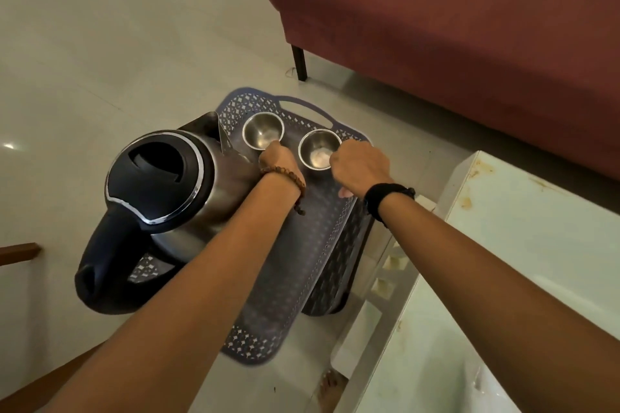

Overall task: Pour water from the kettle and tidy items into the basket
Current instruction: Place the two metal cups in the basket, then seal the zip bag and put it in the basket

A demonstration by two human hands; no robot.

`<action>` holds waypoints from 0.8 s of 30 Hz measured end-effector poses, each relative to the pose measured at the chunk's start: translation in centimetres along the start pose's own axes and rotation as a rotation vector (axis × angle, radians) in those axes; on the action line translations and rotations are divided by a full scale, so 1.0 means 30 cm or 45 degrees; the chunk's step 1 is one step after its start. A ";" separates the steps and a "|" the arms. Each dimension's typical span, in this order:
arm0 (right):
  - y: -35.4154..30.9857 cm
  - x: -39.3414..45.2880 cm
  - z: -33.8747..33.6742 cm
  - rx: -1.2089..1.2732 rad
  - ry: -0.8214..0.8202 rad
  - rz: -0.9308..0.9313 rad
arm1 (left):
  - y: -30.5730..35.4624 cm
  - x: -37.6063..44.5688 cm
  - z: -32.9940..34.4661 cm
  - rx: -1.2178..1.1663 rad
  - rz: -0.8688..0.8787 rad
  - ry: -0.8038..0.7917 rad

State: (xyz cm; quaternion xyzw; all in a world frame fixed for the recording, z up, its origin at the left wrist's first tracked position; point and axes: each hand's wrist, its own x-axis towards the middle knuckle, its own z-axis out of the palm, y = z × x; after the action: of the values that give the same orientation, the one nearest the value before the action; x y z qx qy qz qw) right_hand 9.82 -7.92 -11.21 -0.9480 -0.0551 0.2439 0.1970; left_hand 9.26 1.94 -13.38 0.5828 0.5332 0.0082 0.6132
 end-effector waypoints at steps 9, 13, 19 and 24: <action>0.009 -0.053 0.032 0.211 0.308 -0.076 | -0.066 -0.094 -0.009 0.059 0.171 0.016; 0.094 -0.185 0.024 0.399 0.479 -0.169 | -0.164 -0.343 -0.026 0.080 0.801 -0.107; 0.413 -0.516 0.072 0.725 0.398 0.111 | -0.472 -0.636 0.006 0.386 0.836 -0.506; 0.735 -0.774 0.126 0.787 0.365 0.457 | -0.743 -0.790 0.053 0.681 0.781 -0.756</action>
State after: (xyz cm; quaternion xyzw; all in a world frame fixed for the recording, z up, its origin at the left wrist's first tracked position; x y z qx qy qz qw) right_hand -12.13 -31.47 -12.85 -0.8630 0.2162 0.1445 0.4332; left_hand -13.54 -21.28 -14.62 0.8267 0.1232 -0.1152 0.5368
